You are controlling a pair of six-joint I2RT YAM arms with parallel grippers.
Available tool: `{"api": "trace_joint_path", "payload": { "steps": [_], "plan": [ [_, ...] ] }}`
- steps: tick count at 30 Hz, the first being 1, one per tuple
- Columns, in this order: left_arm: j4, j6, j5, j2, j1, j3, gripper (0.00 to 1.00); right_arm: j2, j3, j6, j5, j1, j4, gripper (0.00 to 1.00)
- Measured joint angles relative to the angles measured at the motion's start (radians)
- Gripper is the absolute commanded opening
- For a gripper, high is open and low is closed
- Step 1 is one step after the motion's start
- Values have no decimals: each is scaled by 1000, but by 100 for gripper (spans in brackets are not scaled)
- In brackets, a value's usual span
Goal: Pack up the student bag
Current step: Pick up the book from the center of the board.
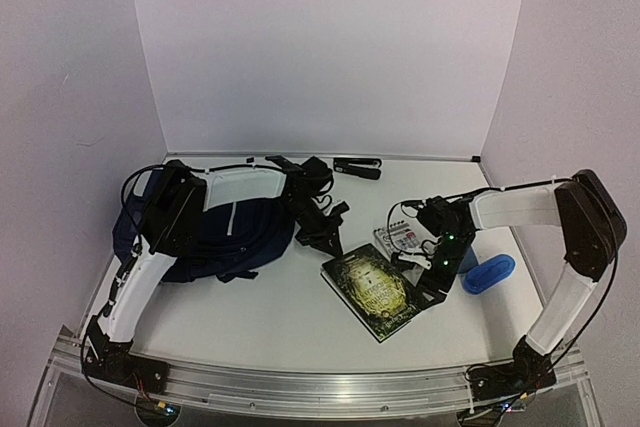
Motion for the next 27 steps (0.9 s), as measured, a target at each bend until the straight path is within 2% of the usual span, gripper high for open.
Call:
{"api": "trace_joint_path", "payload": {
  "steps": [3,7,12,20,27],
  "plan": [
    [7,9,15,-11,2,0,19,3,4,11,-8,1,3,71],
    [13,14,50,-12,2,1,28,9,11,23,-15,6,9,71],
    [18,11,76,-11,3,1,23,16,20,29,-25,7,14,71],
    [35,5,114,-3,6,1,30,29,34,34,-39,7,16,68],
    [19,-10,117,41,6,3,27,49,56,51,-46,25,40,64]
  ]
}}
